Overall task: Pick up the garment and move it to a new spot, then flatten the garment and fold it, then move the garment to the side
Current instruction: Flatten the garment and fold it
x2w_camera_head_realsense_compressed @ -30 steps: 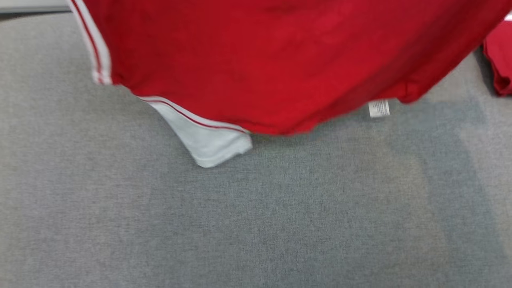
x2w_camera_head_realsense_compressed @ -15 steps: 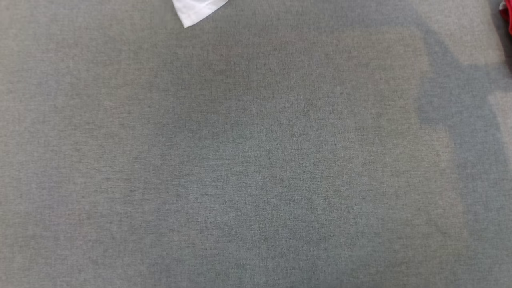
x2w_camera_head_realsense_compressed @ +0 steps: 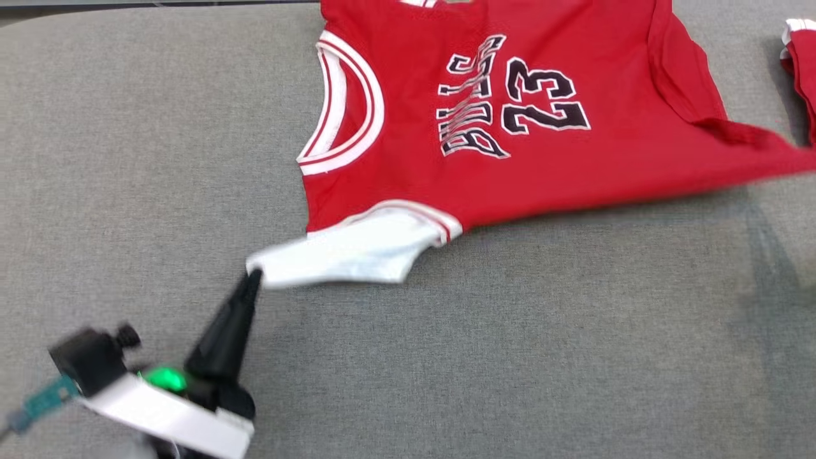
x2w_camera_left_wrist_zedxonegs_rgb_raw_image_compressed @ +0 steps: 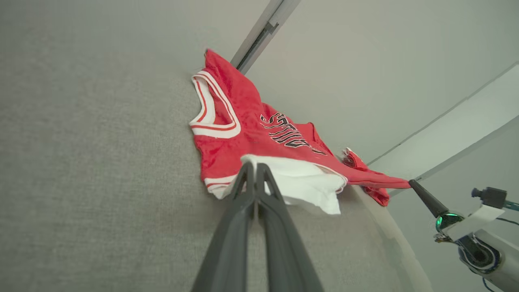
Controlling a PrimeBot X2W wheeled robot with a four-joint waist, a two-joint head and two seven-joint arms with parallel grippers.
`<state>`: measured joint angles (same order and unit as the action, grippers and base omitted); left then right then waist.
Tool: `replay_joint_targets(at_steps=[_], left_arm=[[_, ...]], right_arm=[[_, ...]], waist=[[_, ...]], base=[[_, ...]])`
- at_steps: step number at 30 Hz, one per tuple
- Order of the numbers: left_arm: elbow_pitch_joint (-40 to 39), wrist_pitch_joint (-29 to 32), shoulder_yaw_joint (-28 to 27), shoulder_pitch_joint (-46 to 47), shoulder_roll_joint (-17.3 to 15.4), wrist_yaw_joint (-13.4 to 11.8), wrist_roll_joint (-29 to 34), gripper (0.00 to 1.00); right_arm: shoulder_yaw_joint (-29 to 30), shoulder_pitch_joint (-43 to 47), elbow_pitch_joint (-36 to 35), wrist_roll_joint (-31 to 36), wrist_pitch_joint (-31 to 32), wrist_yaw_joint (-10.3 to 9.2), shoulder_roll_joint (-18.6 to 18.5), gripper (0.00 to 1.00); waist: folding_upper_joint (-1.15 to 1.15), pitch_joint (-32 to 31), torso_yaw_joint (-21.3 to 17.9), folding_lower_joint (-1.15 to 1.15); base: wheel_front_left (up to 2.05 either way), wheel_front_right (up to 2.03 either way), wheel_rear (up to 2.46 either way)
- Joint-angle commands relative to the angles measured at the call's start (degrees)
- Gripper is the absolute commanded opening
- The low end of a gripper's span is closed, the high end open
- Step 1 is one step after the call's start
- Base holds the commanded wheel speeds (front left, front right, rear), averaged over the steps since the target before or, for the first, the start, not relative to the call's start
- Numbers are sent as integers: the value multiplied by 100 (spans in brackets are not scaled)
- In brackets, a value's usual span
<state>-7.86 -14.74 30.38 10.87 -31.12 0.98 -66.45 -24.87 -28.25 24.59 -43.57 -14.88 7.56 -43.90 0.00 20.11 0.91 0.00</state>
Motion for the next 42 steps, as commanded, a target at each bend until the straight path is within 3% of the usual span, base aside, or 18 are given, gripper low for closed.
replay_joint_targets(at_steps=[1,4,10,19,24,25,26,27,28,29,32,35,39,42], left_arm=[[8,-37,-40,-224,36,26,122,0],[42,-49,-187,-1105,402,-20,470,0],[276,-52,-440,-2167,772,162,648,0],[386,138,-85,-2926,727,311,604,0],[324,486,145,-3188,654,232,475,0],[295,558,176,-3215,632,208,445,0],[254,591,169,-3220,600,181,435,0],[254,591,169,-3220,600,181,435,0],[160,583,33,-3188,557,50,390,82],[54,530,-76,-3122,529,-8,401,100],[-224,509,-280,-2996,397,-103,419,100],[-797,612,-664,-2566,-1,-255,581,100],[-1258,1056,-1056,-1463,-452,-531,904,100],[-1151,1520,-1092,-330,-509,-508,933,100]], right_arm=[[167,297,-33,2,-40,-15,32,0],[525,1509,-178,89,-37,-15,255,0],[964,2825,-385,191,-38,-16,421,0],[1464,3843,-818,318,75,-16,438,0],[1695,4223,-997,296,214,-16,459,0],[1770,4266,-1014,275,252,-16,473,18],[1847,4319,-1066,249,269,-16,497,73],[1847,4319,-1066,249,269,-16,497,73],[2008,4370,-1228,189,316,-14,532,100],[2078,4399,-1325,147,358,-14,517,100],[2259,4416,-1541,131,448,-15,427,100],[2552,4239,-1904,178,615,-14,386,100],[2705,3890,-2275,332,955,-13,532,100],[2527,3482,-2502,522,1211,-13,709,100]], waist=[[0,-52,30,0],[0,-175,93,0],[0,-222,74,0],[0,-206,32,0],[0,-210,50,0],[0,-220,52,0],[0,-236,53,0],[0,-236,53,0],[0,-277,59,0],[0,-301,62,0],[0,-343,64,0],[0,-392,96,0],[0,-359,195,0],[0,-208,175,0]], base=[[0,0,0],[0,0,0],[0,0,0],[0,0,0],[0,0,0],[0,0,0],[0,0,0],[0,0,0],[0,0,0],[0,0,0],[0,0,0],[0,0,0],[0,0,0],[0,0,0]])
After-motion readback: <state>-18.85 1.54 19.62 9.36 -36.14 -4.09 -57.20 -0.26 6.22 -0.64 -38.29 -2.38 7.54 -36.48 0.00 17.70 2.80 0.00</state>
